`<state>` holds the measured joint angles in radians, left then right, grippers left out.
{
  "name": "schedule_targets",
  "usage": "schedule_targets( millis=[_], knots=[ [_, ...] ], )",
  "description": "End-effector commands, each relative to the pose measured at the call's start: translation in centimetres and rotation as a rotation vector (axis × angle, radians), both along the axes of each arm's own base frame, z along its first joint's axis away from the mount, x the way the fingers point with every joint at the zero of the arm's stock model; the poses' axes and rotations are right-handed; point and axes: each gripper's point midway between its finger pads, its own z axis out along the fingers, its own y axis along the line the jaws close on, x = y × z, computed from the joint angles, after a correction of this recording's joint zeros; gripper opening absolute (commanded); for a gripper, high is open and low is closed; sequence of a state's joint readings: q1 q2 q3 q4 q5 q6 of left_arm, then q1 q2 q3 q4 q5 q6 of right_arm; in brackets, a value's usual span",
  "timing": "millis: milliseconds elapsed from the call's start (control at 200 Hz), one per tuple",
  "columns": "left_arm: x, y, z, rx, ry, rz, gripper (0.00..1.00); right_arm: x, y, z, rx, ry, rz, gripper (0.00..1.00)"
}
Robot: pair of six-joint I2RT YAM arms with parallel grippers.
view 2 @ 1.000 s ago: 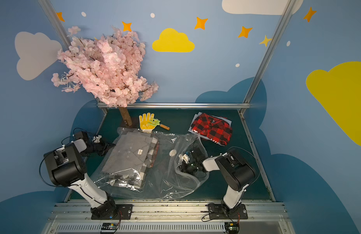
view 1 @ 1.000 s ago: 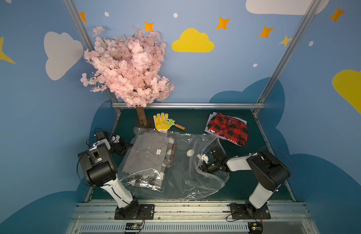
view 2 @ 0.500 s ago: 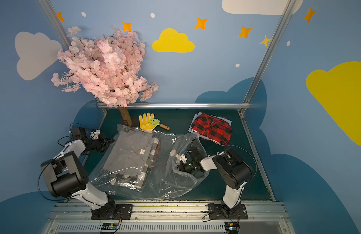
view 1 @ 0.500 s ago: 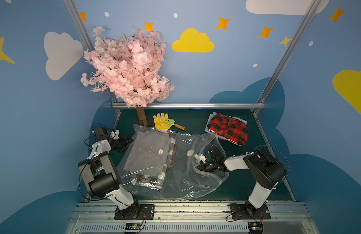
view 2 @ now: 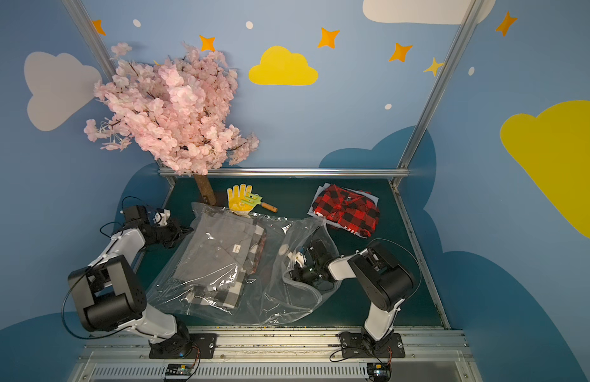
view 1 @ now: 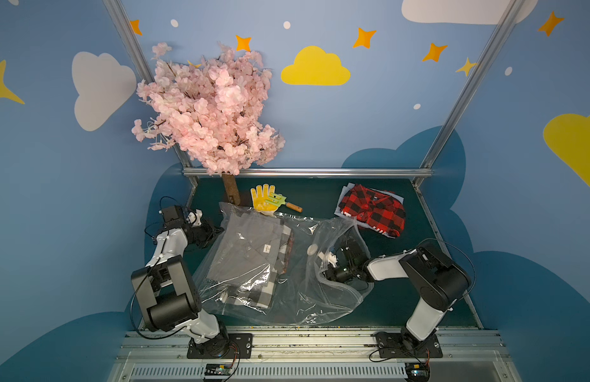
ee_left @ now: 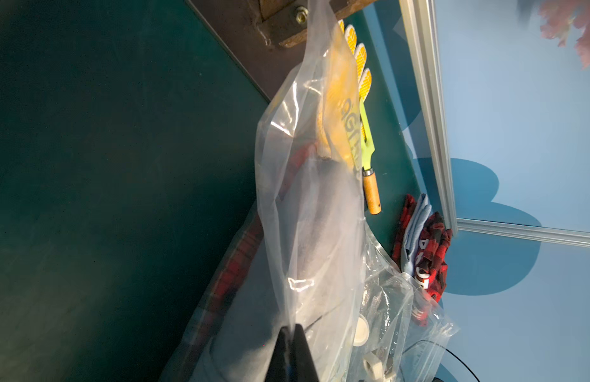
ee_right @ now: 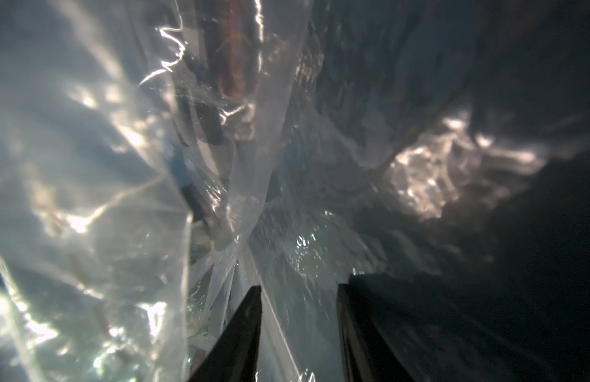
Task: Take the shirt out of the vacuum bag
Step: Adjust the vacuum bag at the center of the board.
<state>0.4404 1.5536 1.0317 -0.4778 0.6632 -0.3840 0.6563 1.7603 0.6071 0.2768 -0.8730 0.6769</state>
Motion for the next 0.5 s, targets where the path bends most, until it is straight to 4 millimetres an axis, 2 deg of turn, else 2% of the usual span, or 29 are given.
schedule_targets(
  millis=[0, 275, 380, 495],
  knots=[
    [-1.1, -0.7, 1.2, 0.073, -0.005, -0.028, 0.03, -1.4, -2.1, -3.3, -0.153, 0.064, -0.045, 0.40],
    [-2.5, -1.9, 6.2, 0.215, -0.112, -0.049, 0.03, -1.2, -1.9, -3.0, -0.121, 0.063, -0.051, 0.41],
    [-2.9, -3.3, 8.3, 0.210, -0.170, -0.063, 0.03, -1.0, -2.0, -2.8, -0.112, 0.058, -0.056, 0.46],
    [-3.0, -5.7, 10.9, 0.189, -0.236, -0.098, 0.03, -0.5, -2.5, -2.5, -0.099, 0.051, -0.074, 0.52]
  ],
)
